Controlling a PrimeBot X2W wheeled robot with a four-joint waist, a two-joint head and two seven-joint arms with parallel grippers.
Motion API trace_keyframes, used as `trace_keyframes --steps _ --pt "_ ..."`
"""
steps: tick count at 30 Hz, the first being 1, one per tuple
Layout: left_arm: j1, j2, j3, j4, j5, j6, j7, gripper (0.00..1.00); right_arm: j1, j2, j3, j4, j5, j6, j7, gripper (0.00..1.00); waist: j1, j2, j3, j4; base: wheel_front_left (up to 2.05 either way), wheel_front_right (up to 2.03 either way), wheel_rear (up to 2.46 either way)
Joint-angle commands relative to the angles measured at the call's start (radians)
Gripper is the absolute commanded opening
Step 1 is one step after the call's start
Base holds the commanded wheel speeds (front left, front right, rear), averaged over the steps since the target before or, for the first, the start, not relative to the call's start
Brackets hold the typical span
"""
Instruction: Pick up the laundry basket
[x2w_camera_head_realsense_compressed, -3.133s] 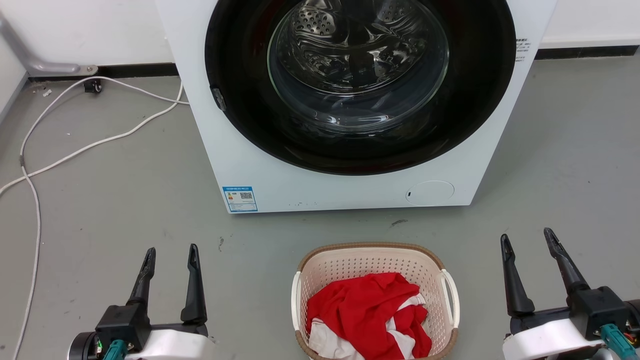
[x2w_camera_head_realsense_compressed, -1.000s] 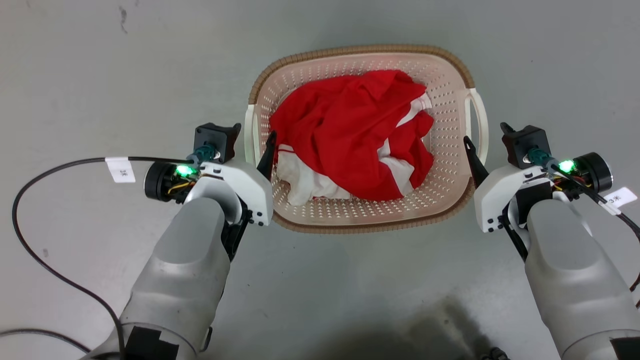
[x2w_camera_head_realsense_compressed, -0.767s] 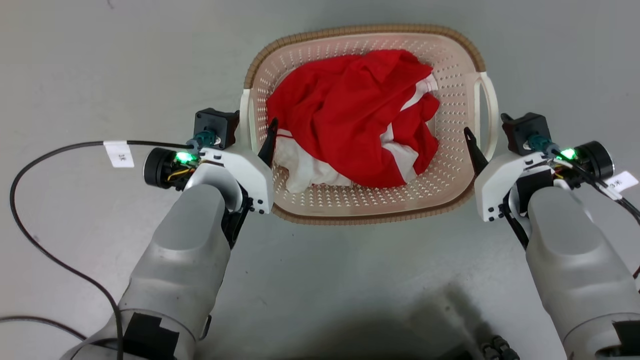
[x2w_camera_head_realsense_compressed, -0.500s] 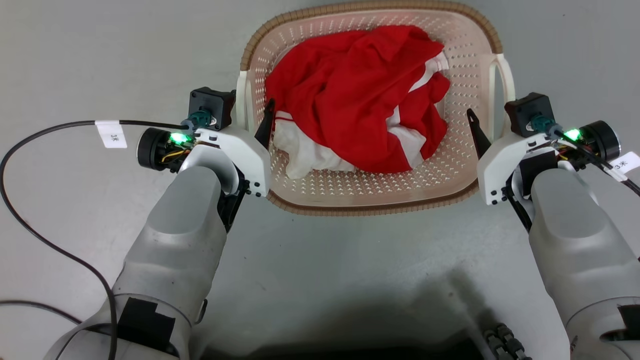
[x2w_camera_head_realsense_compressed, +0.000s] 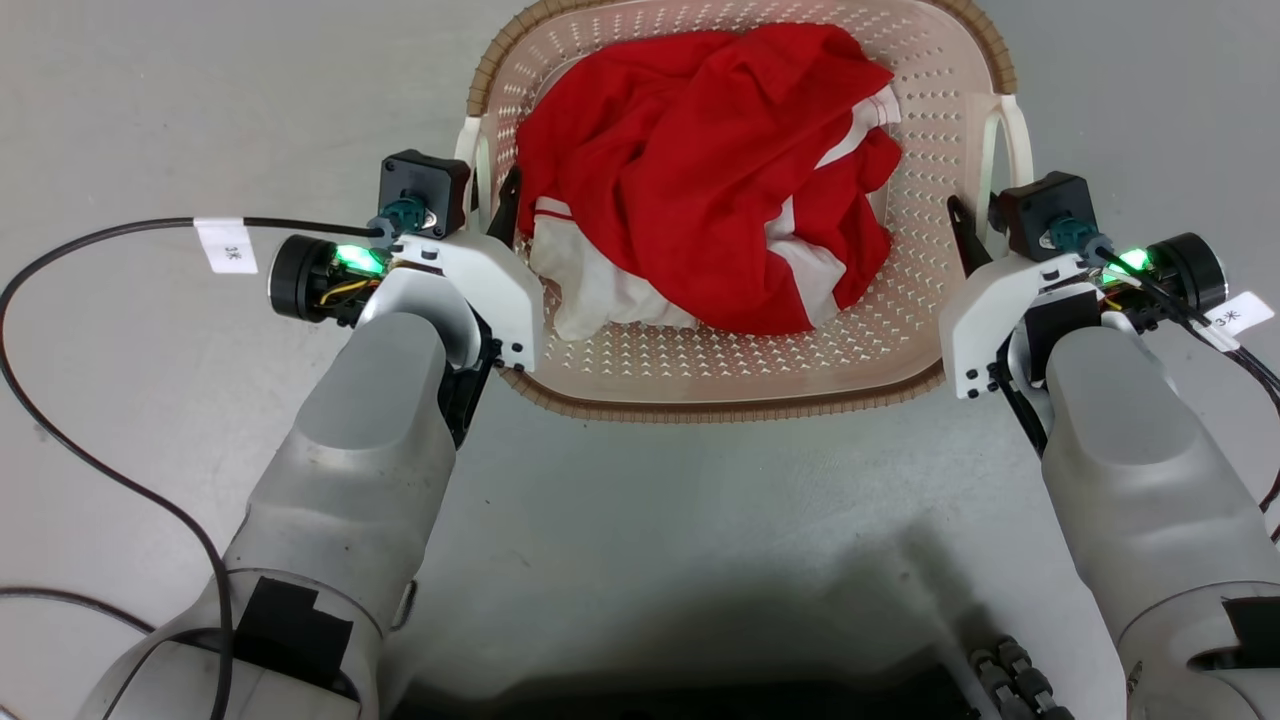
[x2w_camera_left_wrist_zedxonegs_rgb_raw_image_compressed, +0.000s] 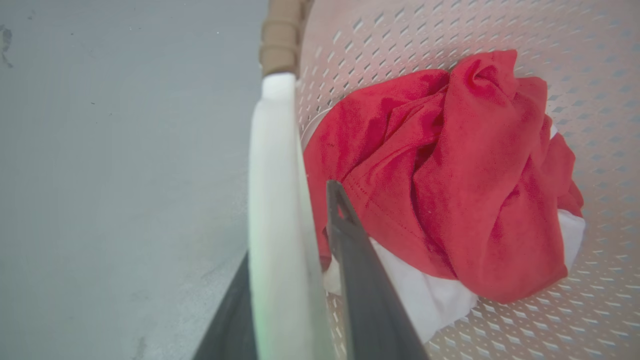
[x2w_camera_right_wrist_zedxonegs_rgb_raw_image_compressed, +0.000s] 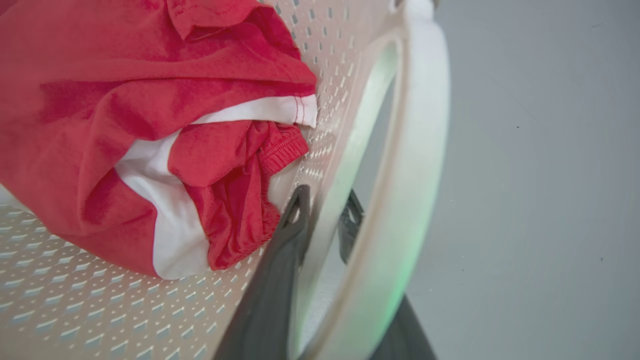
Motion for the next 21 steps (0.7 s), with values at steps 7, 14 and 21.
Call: trace_keyframes --steps 7,14,21 --pt "0.040 0.000 -0.027 0.019 -0.011 -0.014 -0.001 0.00 0.009 -0.005 0.025 0.018 -0.022 -0.001 -0.002 0.00 -0.0001 0.0000 -0.073 0.003 0.00 0.00 0.00" --pt "0.109 -0.002 -0.050 0.053 -0.049 -0.014 0.000 0.00 0.044 -0.002 0.049 0.070 -0.020 -0.001 -0.003 0.00 -0.0001 0.0000 -0.203 0.010 0.00 0.00 0.00" --pt "0.182 -0.005 -0.087 0.095 -0.108 -0.014 0.011 0.00 0.100 -0.001 0.106 0.103 0.007 -0.001 0.001 0.00 -0.0001 0.0000 -0.349 0.011 0.00 0.00 0.00"
